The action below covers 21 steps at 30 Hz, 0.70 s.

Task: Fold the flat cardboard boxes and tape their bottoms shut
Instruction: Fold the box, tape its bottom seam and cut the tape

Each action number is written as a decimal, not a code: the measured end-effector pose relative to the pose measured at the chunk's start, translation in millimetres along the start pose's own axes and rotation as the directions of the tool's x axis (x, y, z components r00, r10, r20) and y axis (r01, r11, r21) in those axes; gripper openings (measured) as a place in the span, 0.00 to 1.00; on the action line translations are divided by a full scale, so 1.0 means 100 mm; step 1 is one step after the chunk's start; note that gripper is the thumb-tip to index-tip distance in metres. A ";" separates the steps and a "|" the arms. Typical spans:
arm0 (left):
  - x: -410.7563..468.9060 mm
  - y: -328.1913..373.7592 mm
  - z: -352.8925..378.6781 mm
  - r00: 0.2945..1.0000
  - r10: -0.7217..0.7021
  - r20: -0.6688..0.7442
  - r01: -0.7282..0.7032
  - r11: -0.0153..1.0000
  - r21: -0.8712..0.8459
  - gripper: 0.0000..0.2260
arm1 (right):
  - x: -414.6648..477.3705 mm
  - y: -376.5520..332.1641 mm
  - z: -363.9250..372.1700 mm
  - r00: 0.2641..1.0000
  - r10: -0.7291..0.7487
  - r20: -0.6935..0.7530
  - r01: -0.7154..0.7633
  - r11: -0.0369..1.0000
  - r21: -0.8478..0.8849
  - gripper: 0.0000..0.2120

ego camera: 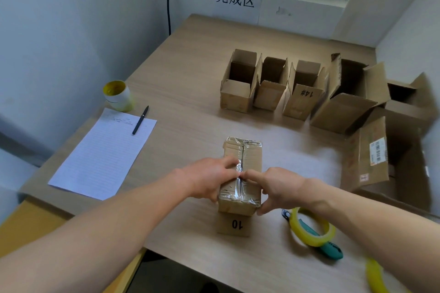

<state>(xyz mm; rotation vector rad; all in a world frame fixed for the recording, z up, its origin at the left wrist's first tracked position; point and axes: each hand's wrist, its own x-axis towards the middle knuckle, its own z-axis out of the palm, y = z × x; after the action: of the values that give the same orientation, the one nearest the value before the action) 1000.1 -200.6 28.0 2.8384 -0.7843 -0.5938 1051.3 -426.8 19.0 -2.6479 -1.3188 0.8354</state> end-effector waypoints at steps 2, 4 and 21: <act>-0.01 0.04 -0.04 1.000 -0.005 -0.008 0.005 1.000 0.002 0.36 | 0.01 0.01 -0.05 0.999 0.013 0.051 -0.013 1.000 -0.011 0.46; -0.03 0.02 -0.10 1.000 -0.003 0.025 0.002 1.000 0.014 0.35 | 0.01 0.02 -0.11 0.996 0.014 0.094 -0.012 1.000 -0.025 0.48; 0.01 -0.02 -0.05 1.000 -0.012 -0.001 0.012 0.999 -0.029 0.36 | -0.01 -0.11 -0.11 0.999 0.032 0.013 -0.031 0.999 -0.023 0.41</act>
<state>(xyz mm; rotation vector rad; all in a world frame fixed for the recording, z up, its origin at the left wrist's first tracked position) 1003.8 -199.2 31.6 2.8188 -0.7521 -0.5999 1048.1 -418.6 32.5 -2.6922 -1.3006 0.8480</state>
